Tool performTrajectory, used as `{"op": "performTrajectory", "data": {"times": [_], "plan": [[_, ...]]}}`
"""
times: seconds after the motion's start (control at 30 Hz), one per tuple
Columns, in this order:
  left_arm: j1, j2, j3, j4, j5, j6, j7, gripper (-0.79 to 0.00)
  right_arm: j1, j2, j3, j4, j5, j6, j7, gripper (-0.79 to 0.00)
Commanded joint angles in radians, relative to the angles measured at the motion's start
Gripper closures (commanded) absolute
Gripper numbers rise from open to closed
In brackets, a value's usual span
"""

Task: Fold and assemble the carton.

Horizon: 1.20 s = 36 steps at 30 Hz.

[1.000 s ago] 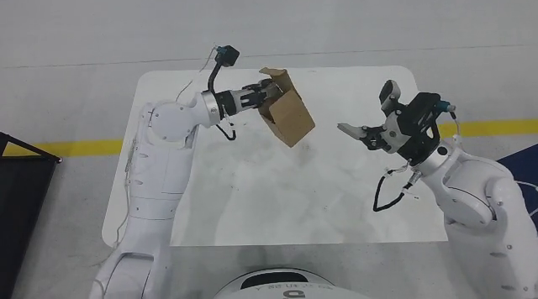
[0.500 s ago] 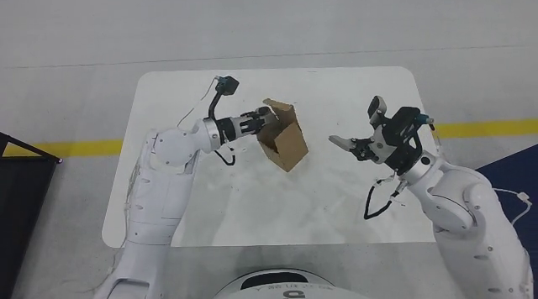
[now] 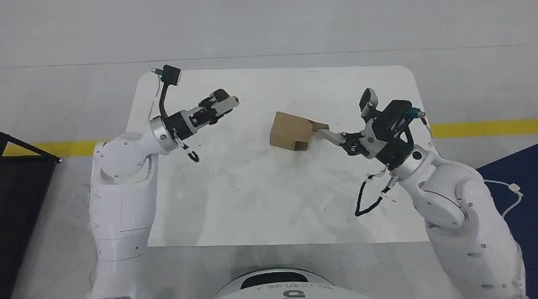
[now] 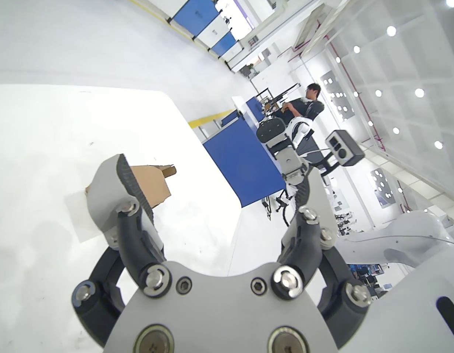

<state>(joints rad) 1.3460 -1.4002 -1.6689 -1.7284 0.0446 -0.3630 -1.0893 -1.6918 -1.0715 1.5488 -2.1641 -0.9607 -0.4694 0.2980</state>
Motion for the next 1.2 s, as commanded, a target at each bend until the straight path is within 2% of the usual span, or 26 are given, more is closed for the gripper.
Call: {"op": "performTrajectory", "data": {"times": [0.0, 0.13, 0.27, 0.93, 1.03, 1.17], "plan": [[0.008, 0.01, -0.055, -0.005, -0.047, 0.004, -0.024, -0.785, 0.0, 0.0, 0.0, 0.0, 0.0, 0.0, 0.0, -0.785], [0.014, 0.033, -0.145, -0.037, -0.088, 0.039, -0.093, -0.785, 0.0, 0.0, 0.0, 0.0, 0.0, 0.0, 0.0, -0.785], [0.054, 0.045, -0.202, -0.076, -0.136, 0.073, -0.098, -0.785, 0.0, 0.0, 0.0, 0.0, 0.0, 0.0, 0.0, -0.785], [0.054, 0.045, -0.202, -0.076, -0.136, 0.073, -0.098, -0.785, 0.0, 0.0, 0.0, 0.0, 0.0, 0.0, 0.0, -0.785], [0.054, 0.045, -0.202, -0.076, -0.136, 0.073, -0.098, -0.785, 0.006, 0.004, -0.021, 0.036, -0.067, -0.021, 0.066, -0.785], [0.054, 0.045, -0.202, -0.076, -0.136, 0.073, -0.098, -0.785, 0.014, 0.009, -0.02, 0.136, 0.121, -0.104, 0.157, -0.785]]}}
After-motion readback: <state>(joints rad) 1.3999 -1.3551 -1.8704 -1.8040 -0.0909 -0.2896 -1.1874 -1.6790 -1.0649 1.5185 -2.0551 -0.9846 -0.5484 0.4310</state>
